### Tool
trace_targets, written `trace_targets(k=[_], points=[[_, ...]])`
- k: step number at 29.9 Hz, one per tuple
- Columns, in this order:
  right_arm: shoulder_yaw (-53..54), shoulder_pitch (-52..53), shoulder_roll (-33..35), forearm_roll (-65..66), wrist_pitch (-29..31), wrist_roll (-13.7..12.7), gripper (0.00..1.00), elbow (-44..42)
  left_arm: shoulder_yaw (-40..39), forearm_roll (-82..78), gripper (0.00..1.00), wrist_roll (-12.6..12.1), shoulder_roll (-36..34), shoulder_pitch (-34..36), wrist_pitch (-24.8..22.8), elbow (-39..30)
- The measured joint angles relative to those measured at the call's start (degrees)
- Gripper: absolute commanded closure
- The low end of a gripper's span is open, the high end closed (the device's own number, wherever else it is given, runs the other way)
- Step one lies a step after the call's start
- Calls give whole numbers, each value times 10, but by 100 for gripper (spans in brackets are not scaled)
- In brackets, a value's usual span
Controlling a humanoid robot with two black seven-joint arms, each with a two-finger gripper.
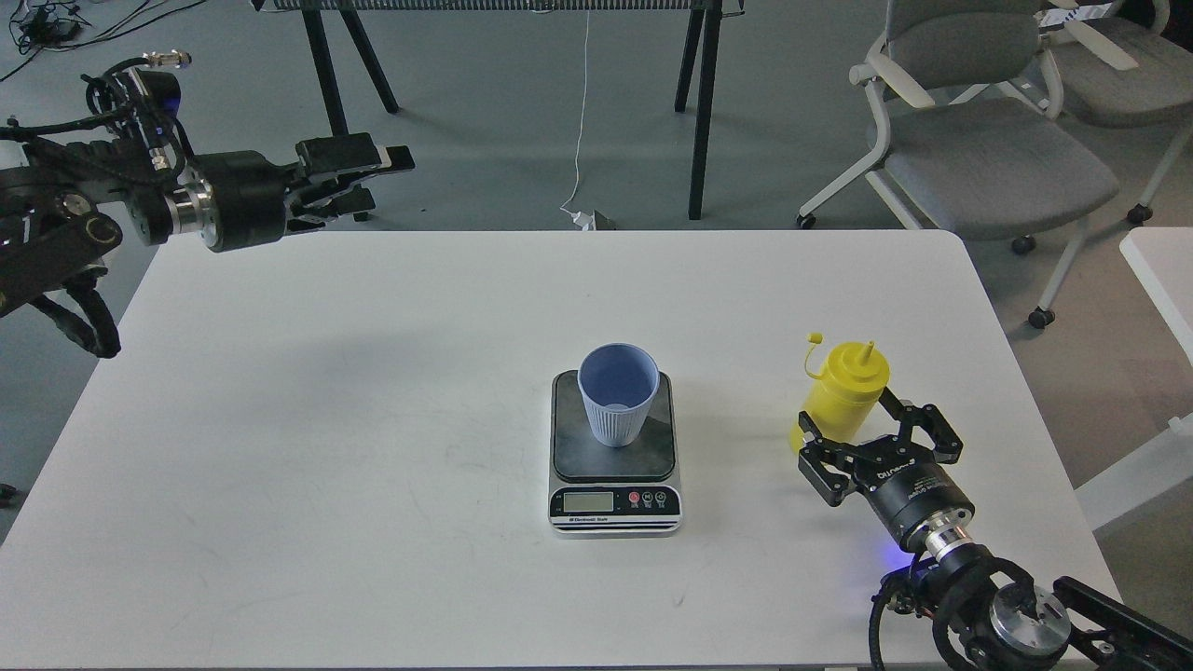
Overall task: Pour seasoning into cup on scale with both arms
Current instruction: 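Close the right gripper around the yellow bottle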
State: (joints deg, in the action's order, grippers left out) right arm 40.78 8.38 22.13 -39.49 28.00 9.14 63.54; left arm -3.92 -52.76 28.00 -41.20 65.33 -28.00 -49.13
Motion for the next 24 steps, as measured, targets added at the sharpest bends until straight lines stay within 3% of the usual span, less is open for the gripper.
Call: trace_targets(k=[7,11,14,19,24], points=[[-12,16,-13,0,0,0,3,-20,-6,-1,1,0,0,-8,0,0],[-19,23,-14,0,0,0,11,-22,-6,-1,1,0,0,-9,0,0],[-19,24,-14,2,0,-1,29,-23,-6,-1,1,0,0,-9,0,0],[-19,26,-14,16,0,-13,73,-23,-6,-1,1,0,0,-11,0,0],[-17,25,-13,18,0,-27,80,-20,-6,-1,1,0,1,-12,0,0]])
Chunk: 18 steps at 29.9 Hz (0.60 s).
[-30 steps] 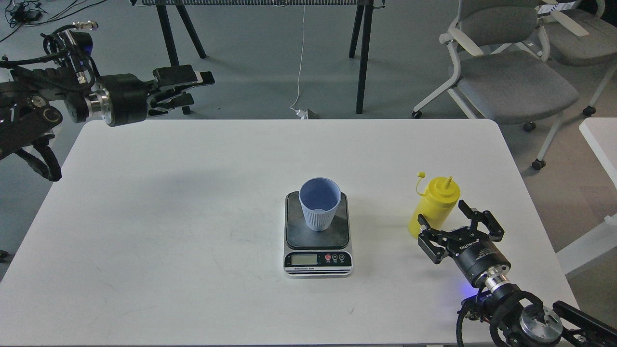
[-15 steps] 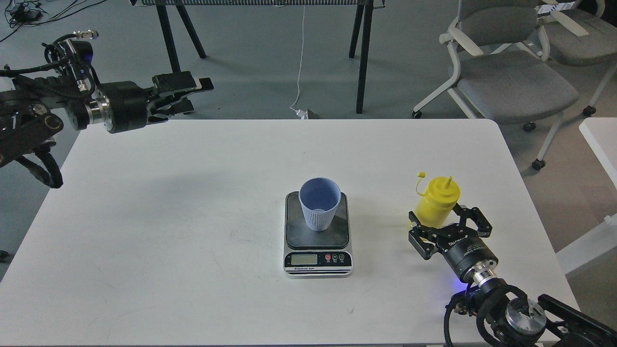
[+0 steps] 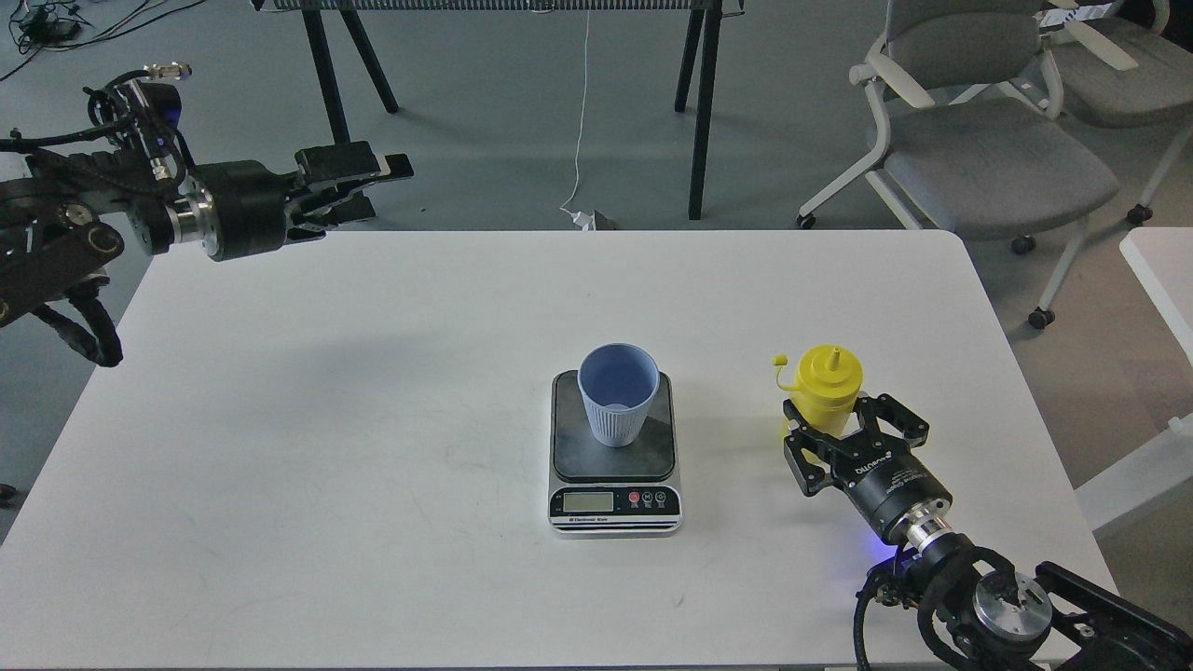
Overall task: Pour seasoning into cup on scale with both arms
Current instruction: 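Close the right gripper around the yellow bottle, then lift the yellow bottle with the right gripper and tilt it over the cup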
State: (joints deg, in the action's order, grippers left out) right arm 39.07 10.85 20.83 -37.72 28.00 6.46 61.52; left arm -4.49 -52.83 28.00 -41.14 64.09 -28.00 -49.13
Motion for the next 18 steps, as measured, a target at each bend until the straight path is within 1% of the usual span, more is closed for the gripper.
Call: trace_targets(k=[7,14,18], points=[[10,-3,16,1,0,-2,82,33,0,0,1,0,0,-1,0,0],[44,8,108,0,0,-3,83,83,-1,0,1,0,3,-1,0,0],[55,53,170,4,0,-6,83,88,-10,0,1,0,9,-1,0,0]])
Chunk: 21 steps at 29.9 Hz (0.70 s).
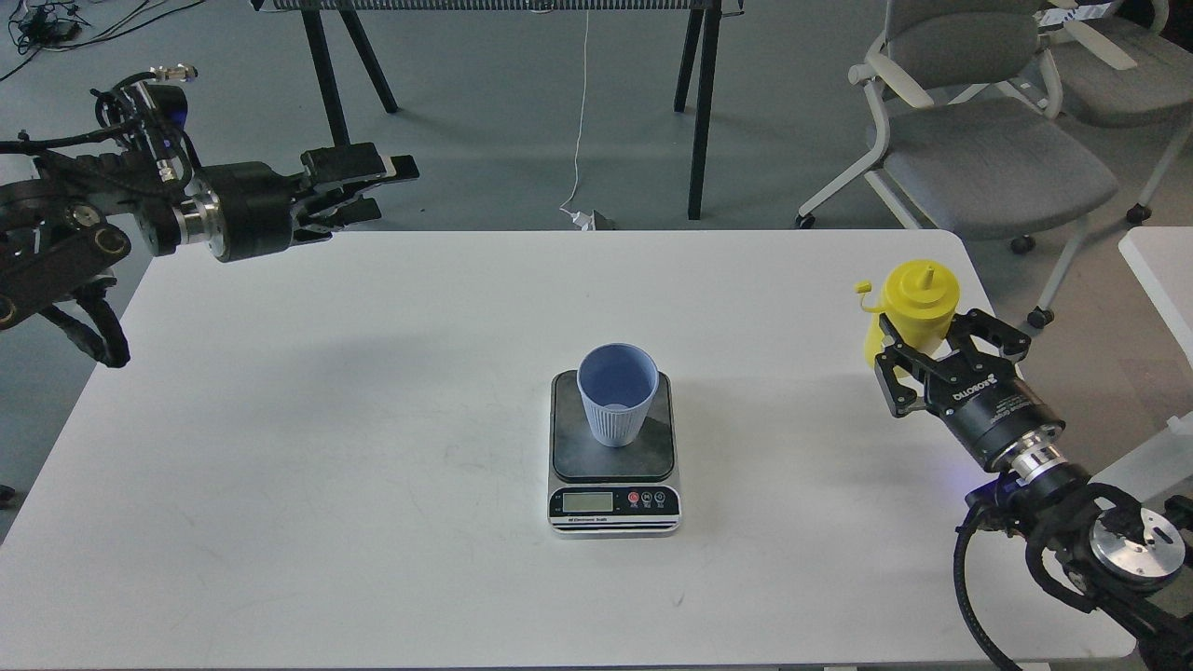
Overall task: Pour seasoning into cup on scale with both arms
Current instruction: 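Lift the yellow bottle with the right gripper and tilt it over the cup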
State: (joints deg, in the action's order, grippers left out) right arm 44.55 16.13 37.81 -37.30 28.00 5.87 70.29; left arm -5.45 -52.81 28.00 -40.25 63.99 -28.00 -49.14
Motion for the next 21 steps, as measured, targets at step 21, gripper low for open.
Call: trace_targets(k=[21], points=[[-149,353,35,315,-121,1,84,-36,-57,0,1,0,3,-36,0,-4]])
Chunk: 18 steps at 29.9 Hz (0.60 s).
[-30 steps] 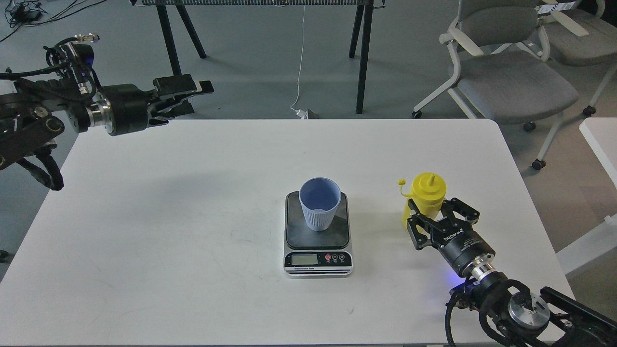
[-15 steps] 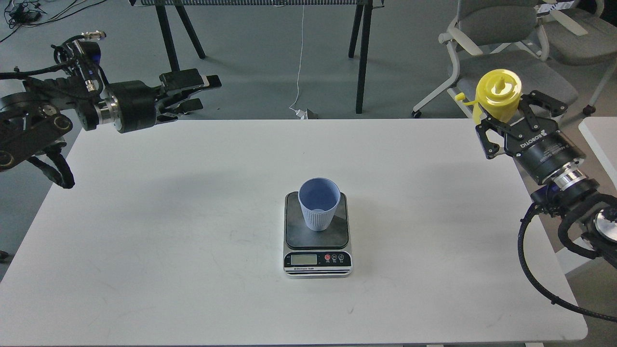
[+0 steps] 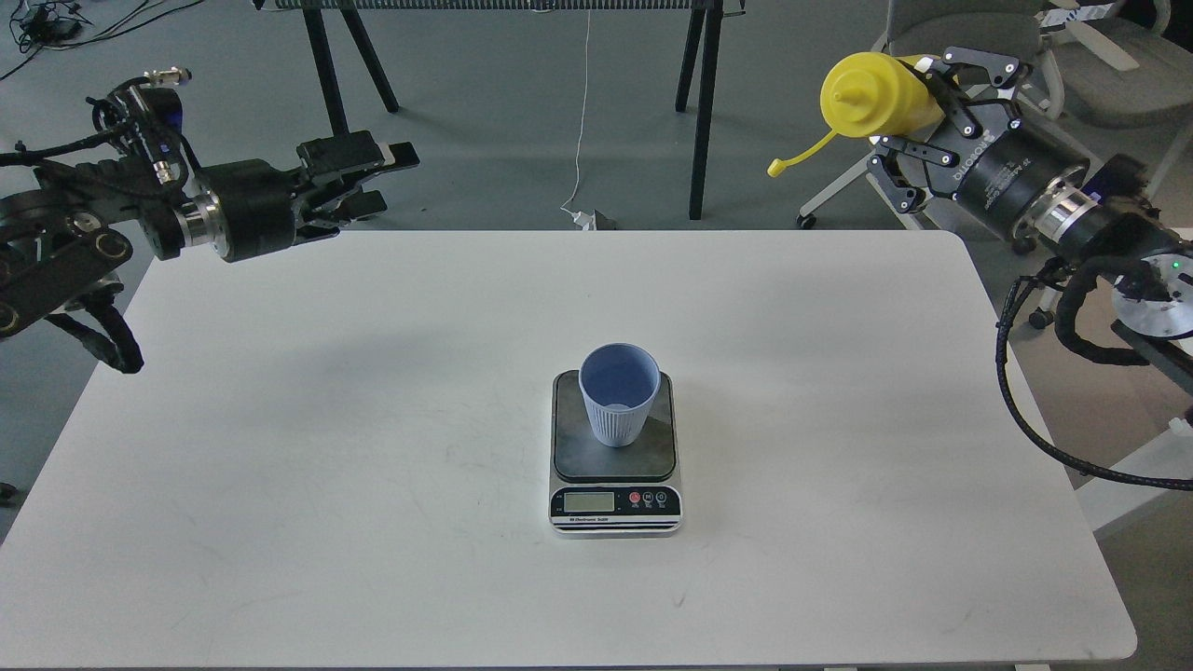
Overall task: Pour seasoning into cup on scale with both arms
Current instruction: 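Lift the yellow bottle with the right gripper and tilt it over the cup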
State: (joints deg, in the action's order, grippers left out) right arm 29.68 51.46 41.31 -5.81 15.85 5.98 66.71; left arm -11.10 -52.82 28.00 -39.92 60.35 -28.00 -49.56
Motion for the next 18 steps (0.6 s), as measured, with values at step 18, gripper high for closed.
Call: trace_targets(k=[18], points=[[-199,171,-86,202,-66,-37,84,-51,-9,-1,1,0,15,-13,0,0]])
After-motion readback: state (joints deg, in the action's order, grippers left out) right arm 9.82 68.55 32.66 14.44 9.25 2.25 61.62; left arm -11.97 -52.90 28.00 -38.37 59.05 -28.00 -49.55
